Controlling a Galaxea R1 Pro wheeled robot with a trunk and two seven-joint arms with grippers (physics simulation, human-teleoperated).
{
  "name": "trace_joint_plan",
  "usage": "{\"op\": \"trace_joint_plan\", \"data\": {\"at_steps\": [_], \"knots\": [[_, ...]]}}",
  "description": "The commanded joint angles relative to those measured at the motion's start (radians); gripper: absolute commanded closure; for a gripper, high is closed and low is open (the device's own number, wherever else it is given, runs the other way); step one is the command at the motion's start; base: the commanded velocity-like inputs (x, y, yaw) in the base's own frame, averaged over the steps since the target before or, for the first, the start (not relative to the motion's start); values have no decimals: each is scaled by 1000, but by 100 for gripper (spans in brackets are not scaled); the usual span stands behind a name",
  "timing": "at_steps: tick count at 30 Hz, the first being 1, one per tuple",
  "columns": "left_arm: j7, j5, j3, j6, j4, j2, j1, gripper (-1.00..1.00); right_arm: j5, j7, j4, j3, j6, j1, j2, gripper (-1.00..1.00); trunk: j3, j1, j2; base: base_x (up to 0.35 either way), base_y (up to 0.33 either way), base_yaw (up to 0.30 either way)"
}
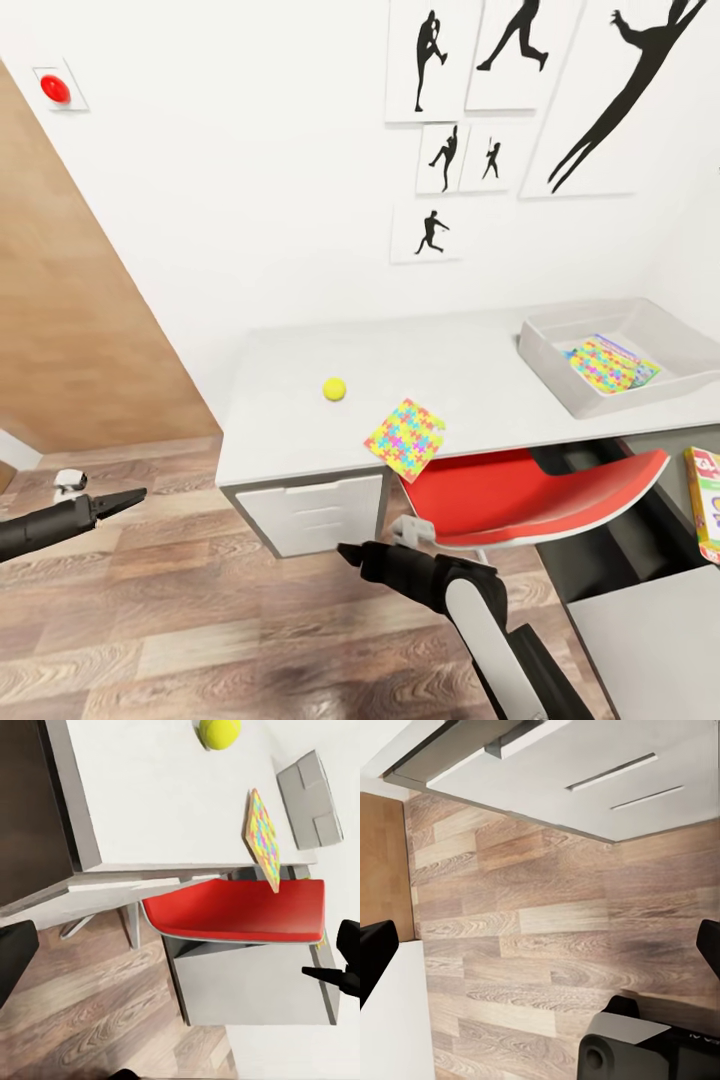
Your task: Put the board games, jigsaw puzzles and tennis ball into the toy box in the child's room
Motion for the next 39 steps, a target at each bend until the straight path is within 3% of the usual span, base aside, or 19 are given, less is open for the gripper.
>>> {"op": "trace_joint_plan", "data": {"at_steps": [1, 9, 14, 17, 22, 26, 28, 34, 39], "knots": [[35, -9, 2, 13, 0, -5, -1, -100, -10, -10, 4, 1, -3, -1, 0, -100, 0, 1, -2, 0, 0, 0], [245, 0, -9, 24, -1, -14, -1, -100, -9, -10, 15, 23, -11, -3, 1, -100, 13, 1, -2, 0, 0, 0], [367, 2, -7, 30, -2, -45, -2, -100, -7, -10, 26, 32, -16, -4, 2, -100, 21, 1, -2, 0, 0, 0], [404, 5, -4, 39, -2, -51, -2, -100, -7, -10, 30, 33, -20, -5, 1, -100, 26, 1, -2, 0, 0, 0], [383, 6, -3, 54, -2, -48, -2, -100, -6, -10, 32, 33, -21, -5, 1, -100, 34, 1, -2, 0, 0, 0], [240, 7, -2, 65, -2, -35, -2, -100, -6, -10, 31, 34, -21, -5, 0, -100, 41, 1, -2, 0, 0, 0], [202, 6, -3, 67, -2, -24, -2, -100, -6, -10, 31, 34, -21, -5, 0, -100, 44, 1, -2, 0, 0, 0], [164, 7, -3, 67, -1, 9, -2, -100, -2, -10, 31, 34, -21, -5, 1, -100, 54, 1, -2, 0, 0, 0], [153, 10, -3, 66, 0, 16, -2, -100, 11, -10, 31, 34, -21, -5, 1, -100, 62, 1, -2, 0, 0, 0]]}}
